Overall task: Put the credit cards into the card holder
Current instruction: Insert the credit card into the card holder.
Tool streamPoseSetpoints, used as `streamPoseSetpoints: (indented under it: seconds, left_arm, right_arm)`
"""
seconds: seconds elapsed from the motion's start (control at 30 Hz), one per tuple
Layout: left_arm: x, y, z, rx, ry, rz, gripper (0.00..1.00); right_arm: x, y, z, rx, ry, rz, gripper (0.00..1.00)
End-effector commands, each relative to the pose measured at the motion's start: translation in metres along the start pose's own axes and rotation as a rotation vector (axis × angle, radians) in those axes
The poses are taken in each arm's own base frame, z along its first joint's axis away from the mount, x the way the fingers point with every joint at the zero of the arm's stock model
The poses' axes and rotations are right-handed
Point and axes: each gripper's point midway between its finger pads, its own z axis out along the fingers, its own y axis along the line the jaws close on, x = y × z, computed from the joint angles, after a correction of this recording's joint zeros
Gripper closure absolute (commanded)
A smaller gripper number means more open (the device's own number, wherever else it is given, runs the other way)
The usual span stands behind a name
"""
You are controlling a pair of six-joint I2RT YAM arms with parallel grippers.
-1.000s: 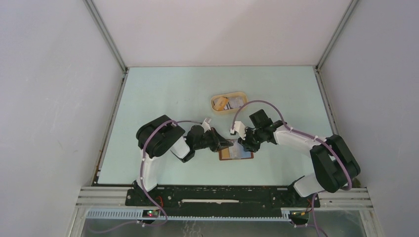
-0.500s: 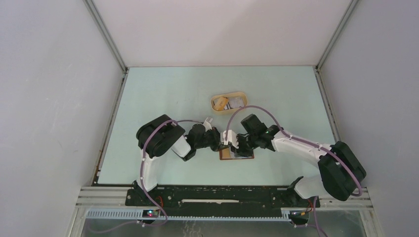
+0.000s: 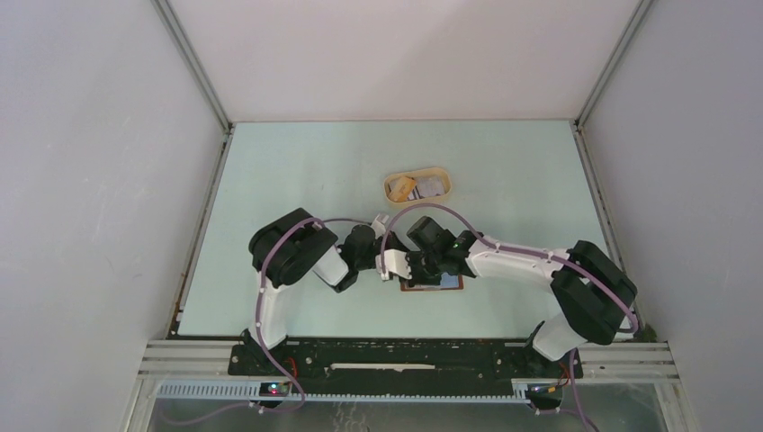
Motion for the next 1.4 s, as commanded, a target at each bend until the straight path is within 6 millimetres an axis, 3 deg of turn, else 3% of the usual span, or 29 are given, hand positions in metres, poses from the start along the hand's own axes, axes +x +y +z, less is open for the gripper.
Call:
streamPoseSetpoints:
  seconds: [0.0,0.53,1.13,1.37]
  left_arm:
    - [-0.001,0.006,0.005,-0.019,0.014,-0.001,0.89]
    - [0.000,0.008,0.006,-0.024,0.027,-0.007,0.79]
    - [0.002,0.012,0.007,-0.040,0.036,-0.015,0.74]
    - [0.004,0.011,0.009,-0.039,0.050,-0.017,0.75]
  right_arm:
    - [-0.009,-0.023,-0.001,0.089,0.019,-0.039,0.89]
    - [0.012,-0.027,0.002,0.122,0.102,-0.005,0.93]
    - [0.034,-0.030,-0.016,0.164,0.099,0.085,0.93]
    - [0.025,-0.027,-0.020,0.142,0.028,0.128,0.92]
